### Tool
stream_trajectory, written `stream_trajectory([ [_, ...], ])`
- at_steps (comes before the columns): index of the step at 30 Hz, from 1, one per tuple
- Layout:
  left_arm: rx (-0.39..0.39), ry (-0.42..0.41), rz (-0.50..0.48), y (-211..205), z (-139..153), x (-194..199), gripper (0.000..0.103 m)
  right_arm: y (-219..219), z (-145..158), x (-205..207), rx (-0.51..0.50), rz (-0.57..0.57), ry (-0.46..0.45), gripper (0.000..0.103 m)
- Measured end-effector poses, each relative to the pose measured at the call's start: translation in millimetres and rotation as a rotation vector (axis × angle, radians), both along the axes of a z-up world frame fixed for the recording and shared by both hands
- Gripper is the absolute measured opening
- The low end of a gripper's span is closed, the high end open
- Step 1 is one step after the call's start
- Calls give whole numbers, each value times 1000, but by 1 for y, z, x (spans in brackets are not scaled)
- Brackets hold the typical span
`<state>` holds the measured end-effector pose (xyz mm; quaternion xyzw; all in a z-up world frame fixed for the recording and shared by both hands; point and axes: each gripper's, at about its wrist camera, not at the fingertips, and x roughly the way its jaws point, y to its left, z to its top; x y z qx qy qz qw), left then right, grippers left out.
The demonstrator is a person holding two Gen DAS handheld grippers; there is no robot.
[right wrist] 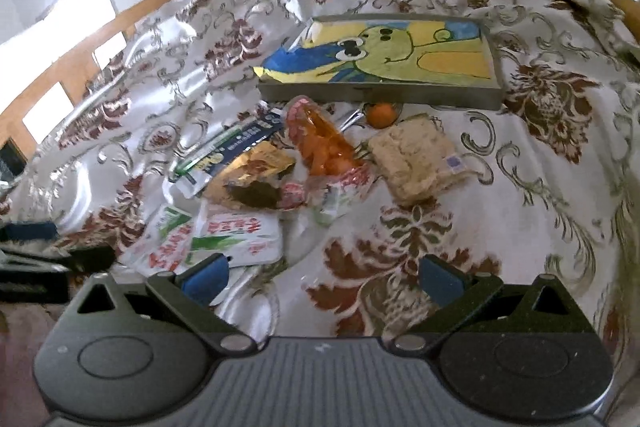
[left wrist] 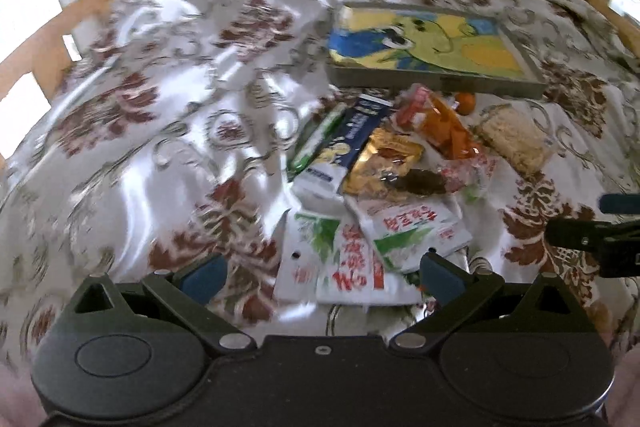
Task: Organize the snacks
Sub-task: 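Move the left tool toward the small white packet while the right tool approaches the dark brown snack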
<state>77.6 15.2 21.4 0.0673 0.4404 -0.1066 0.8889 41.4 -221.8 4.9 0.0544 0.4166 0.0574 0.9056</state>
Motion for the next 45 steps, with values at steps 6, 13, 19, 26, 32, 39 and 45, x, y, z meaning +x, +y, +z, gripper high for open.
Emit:
stream_trajectory([
  [6,-21,78,-80,-2,-7,52,102,-7,-5,34,-78,87,6,103],
  [13,-197,155,-76,3,-28,84,102,-10,-7,58,-72,285,-88,103],
  [19,-213,181,-26,1,-38,94,102,19,-10,78,-255,473,-134,103],
  [26,-254,267,-37,4,-56,98,102,41,-22,84,-301,541,-130,103],
  [32,-287,339,-28,4,-76,104,94,38,-38,78,-387,544,-153,103],
  [39,-385,359,-81,5,-75,100,87,44,-44,80,-432,579,-176,102],
  [45,-412,361,-49,8,-83,107,91,42,-48,81,-413,588,-164,101],
])
